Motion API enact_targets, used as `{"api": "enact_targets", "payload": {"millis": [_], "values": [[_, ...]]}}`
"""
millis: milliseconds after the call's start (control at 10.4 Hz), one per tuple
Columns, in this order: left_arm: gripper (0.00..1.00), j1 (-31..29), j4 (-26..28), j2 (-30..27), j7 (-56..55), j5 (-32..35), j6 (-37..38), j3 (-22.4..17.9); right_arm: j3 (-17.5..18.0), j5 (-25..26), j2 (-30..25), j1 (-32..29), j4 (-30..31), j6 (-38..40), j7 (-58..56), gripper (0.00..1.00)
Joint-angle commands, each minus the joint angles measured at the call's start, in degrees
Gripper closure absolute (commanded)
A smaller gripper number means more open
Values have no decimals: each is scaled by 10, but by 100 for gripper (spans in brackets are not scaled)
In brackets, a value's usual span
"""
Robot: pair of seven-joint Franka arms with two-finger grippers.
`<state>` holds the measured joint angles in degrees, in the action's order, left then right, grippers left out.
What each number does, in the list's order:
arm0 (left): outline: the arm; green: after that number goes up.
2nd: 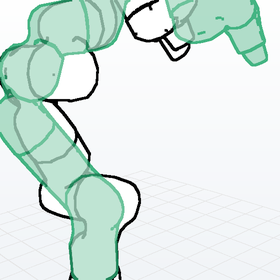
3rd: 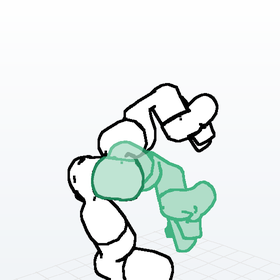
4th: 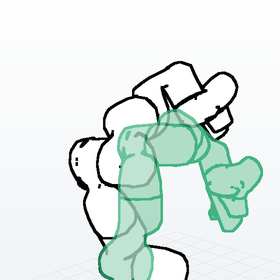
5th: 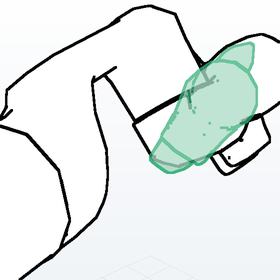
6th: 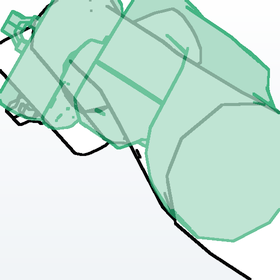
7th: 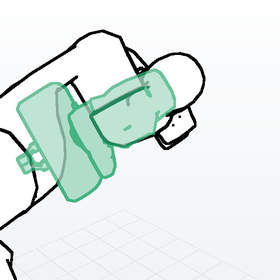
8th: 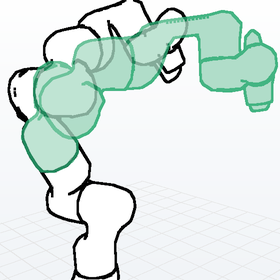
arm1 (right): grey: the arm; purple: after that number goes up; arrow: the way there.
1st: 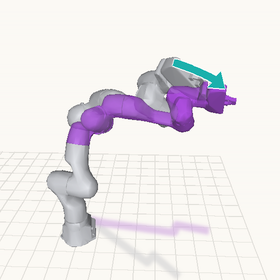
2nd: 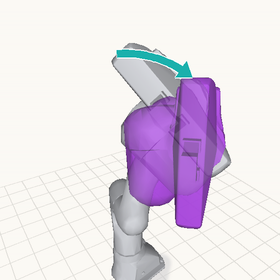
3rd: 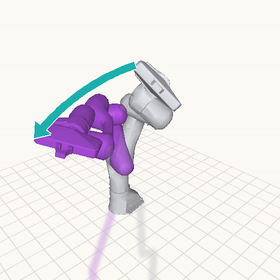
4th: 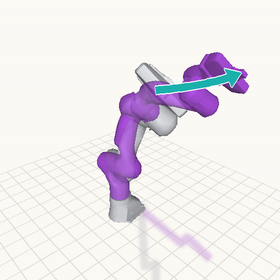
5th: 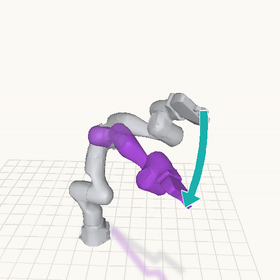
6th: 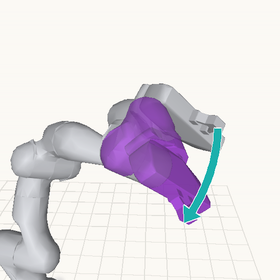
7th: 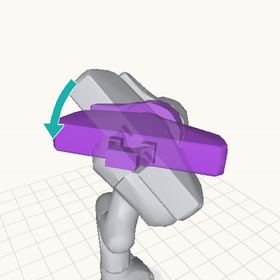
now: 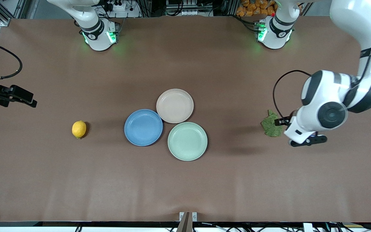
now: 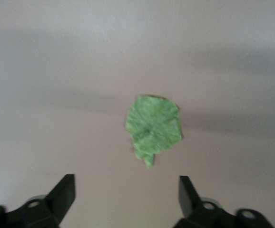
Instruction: Pick lemon and lettuce from blue and beige plates
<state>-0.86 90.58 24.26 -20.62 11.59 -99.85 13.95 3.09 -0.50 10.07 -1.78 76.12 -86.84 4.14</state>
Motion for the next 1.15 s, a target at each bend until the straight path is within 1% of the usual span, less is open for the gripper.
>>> {"api": "enact_targets", "payload": {"millis": [0, 96, 288, 384, 480, 576, 672, 768, 864, 1056], "values": [[0, 2, -10, -19, 45, 11, 4, -8, -9, 16, -34, 0, 38, 1, 4, 0], [0, 2, -10, -33, 55, 10, 4, -15, -9, 16, -35, -9, 45, -3, 0, 0], [0, 2, -10, -67, 80, 2, 4, -31, -13, 18, -37, -2, 44, -4, 1, 0], [0, 3, -10, -91, 81, -12, 4, -32, -13, 32, -37, 0, 44, -4, -2, 0], [0, 5, -10, -113, 81, -29, 5, -35, -13, 59, -37, 11, 44, -5, -2, 0], [0, 16, -10, -134, 82, -31, 11, -51, -13, 65, -37, 13, 46, -5, 2, 0], [0, 42, -10, -151, 83, -38, 15, -81, -13, 65, -37, 13, 46, -5, 3, 0], [0, 63, -9, -168, 85, -59, 24, -111, -13, 62, -37, 13, 52, -3, 6, 0], [0, 62, -9, -183, 107, -79, 32, -118, -13, 53, -39, 11, 56, -3, 6, 0], [0, 63, -9, -201, 125, -89, 50, -132, -14, 41, -41, 8, 56, -3, 7, 0]]}}
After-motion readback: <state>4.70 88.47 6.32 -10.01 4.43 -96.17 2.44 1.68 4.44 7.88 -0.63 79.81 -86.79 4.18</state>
